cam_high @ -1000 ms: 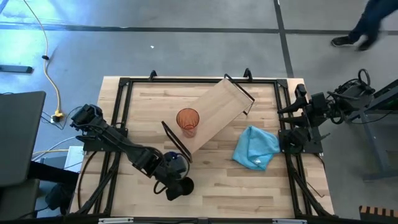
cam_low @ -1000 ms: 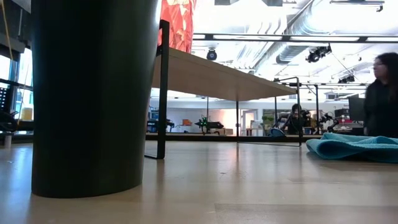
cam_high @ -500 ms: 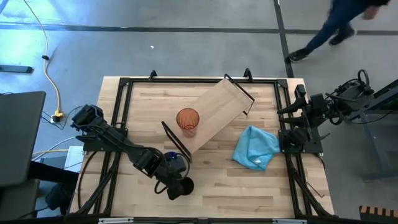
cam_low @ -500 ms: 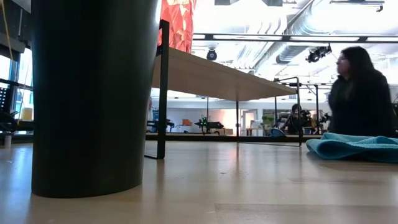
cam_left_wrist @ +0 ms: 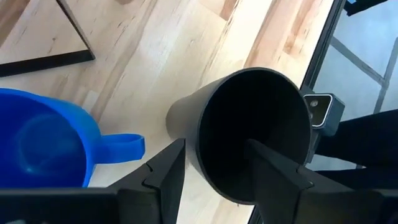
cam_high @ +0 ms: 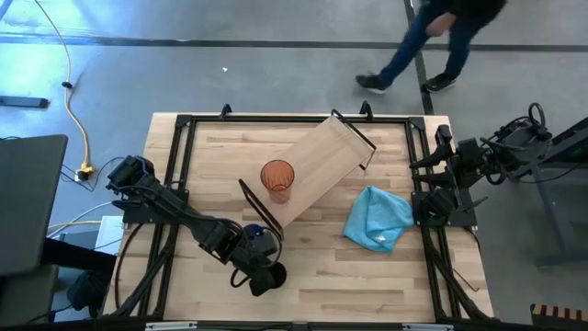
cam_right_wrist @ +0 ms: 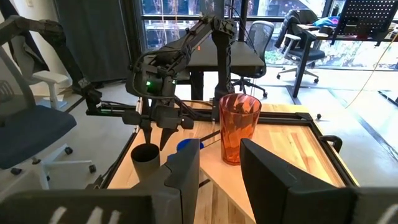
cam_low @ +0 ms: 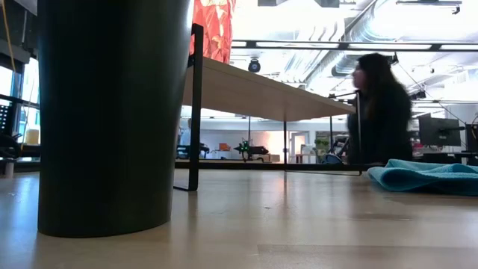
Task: Stack small to large cups/mugs on shelf
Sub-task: Put the black cup on the shelf
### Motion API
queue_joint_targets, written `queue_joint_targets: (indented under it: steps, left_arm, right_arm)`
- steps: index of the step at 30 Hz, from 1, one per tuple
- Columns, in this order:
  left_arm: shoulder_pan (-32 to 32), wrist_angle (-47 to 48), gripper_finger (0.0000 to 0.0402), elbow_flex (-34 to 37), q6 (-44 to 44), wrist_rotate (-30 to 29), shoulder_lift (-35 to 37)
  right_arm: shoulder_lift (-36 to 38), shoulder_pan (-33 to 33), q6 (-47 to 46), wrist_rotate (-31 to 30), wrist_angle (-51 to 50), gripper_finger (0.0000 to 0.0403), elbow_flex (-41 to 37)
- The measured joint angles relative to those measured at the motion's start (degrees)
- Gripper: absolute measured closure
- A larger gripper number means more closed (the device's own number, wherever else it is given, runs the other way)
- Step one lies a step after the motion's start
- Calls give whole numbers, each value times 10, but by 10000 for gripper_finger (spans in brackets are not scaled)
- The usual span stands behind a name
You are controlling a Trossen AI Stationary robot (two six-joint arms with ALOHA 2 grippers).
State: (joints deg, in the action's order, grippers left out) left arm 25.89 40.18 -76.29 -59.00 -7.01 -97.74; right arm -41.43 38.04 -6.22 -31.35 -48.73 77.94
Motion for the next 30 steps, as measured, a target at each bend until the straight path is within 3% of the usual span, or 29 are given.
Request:
queue_joint_targets:
  steps: [5, 11, 21, 30]
  left_arm:
    - [0, -17, 294, 0, 0, 10, -13]
    - [0, -40, 389, 0, 0, 9, -19]
    - [0, -38, 398, -25, 2, -1, -19]
    - [0, 63, 400, -137, 47, -26, -19]
  right_arm:
    - [0, 0, -4, 0, 0, 297, 0]
    - [0, 0, -12, 0, 0, 297, 0]
    - [0, 0, -18, 0, -10, 297, 0]
    - [-1, 0, -38, 0, -30, 297, 0]
